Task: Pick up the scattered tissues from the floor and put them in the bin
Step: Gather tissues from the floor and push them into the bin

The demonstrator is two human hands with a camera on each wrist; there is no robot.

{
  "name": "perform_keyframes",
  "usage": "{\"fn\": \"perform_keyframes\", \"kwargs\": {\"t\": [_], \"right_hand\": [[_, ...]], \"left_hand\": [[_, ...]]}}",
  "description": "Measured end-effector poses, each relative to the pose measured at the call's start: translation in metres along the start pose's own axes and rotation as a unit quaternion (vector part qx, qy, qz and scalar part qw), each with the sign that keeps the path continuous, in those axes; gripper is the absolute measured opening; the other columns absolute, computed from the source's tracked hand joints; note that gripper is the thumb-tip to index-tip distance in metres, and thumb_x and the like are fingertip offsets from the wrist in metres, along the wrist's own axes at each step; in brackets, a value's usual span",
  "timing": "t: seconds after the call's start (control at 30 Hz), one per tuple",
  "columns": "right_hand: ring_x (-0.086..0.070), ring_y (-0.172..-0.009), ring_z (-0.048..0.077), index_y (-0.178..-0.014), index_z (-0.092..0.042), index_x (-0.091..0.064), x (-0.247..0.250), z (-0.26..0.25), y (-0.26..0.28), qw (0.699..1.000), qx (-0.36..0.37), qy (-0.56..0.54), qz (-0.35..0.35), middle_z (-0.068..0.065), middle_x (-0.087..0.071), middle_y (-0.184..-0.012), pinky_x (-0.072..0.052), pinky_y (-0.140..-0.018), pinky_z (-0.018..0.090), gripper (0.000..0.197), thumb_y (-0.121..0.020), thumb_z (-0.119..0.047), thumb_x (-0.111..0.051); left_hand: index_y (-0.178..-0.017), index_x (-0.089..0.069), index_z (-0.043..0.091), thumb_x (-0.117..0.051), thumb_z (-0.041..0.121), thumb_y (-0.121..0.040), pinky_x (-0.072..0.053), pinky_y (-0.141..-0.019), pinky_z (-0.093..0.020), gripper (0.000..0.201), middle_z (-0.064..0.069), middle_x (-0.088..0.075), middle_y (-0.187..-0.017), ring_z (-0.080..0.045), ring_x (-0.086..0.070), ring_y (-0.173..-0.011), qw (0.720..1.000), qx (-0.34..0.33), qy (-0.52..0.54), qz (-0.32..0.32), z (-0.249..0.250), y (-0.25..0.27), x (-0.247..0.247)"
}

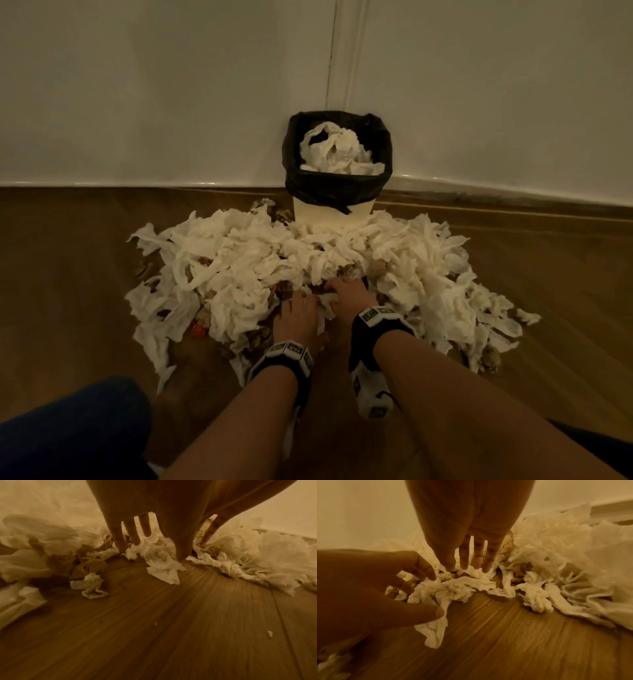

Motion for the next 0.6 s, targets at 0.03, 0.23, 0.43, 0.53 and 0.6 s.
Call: {"fn": "perform_keyframes", "kwargs": {"t": [0.03,0.23,0.43,0.53,0.6], "right_hand": [[-0.032,-0.132,0.030,-0.137,-0.021,-0.040,-0.001,-0.003,-0.003,1.000,0.012,0.003,0.004,0.007,-0.036,-0.143,-0.034,-0.104,0.040,0.042,-0.096,-0.013,-0.040],[-0.019,-0.134,0.041,-0.138,-0.029,-0.040,-0.022,-0.002,-0.013,0.998,-0.011,0.034,-0.046,0.008,-0.023,-0.146,-0.032,-0.106,0.048,0.043,-0.095,-0.026,-0.042],[-0.022,-0.131,0.040,-0.126,-0.025,-0.047,-0.035,0.005,-0.006,0.998,-0.041,0.030,-0.037,0.011,-0.021,-0.140,-0.038,-0.099,0.048,0.037,-0.091,-0.035,-0.052],[-0.028,-0.128,0.038,-0.123,-0.022,-0.049,-0.039,0.005,-0.002,0.998,-0.049,0.019,-0.020,0.011,-0.024,-0.138,-0.040,-0.101,0.049,0.033,-0.091,-0.027,-0.051],[-0.034,-0.126,0.036,-0.124,-0.017,-0.049,-0.041,0.006,-0.001,0.999,-0.051,0.007,-0.012,0.013,-0.029,-0.137,-0.040,-0.101,0.046,0.031,-0.093,-0.019,-0.047]], "left_hand": [[-0.142,-0.022,0.020,-0.059,0.043,-0.085,-0.041,-0.100,-0.038,0.072,-0.007,-0.023,-0.147,-0.029,-0.033,-0.130,1.000,0.006,-0.001,-0.011,-0.001,-0.003,-0.001],[-0.142,-0.028,0.014,-0.055,0.034,-0.091,-0.037,-0.103,-0.042,0.061,-0.010,-0.031,-0.144,-0.029,-0.027,-0.135,0.994,0.032,-0.039,-0.099,-0.010,-0.009,-0.014],[-0.128,-0.047,0.011,-0.054,0.022,-0.092,-0.045,-0.096,-0.039,0.038,-0.011,-0.046,-0.133,-0.028,-0.045,-0.123,0.990,0.020,0.000,-0.138,-0.020,-0.002,-0.022],[-0.131,-0.040,0.009,-0.049,0.012,-0.093,-0.045,-0.093,-0.038,0.039,-0.014,-0.044,-0.135,-0.028,-0.049,-0.120,0.988,0.053,0.097,-0.107,-0.023,0.001,-0.019],[-0.134,-0.035,0.010,-0.048,0.012,-0.093,-0.043,-0.093,-0.037,0.044,-0.014,-0.043,-0.136,-0.030,-0.049,-0.119,0.983,0.069,0.159,-0.065,-0.024,0.002,-0.014]]}}
Point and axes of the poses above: each hand's wrist, its own y-axis away from the middle knuckle, its own x-axis out of the back of the hand, z = x × y, the point moved 7 cm from there along -y, towards the middle knuckle
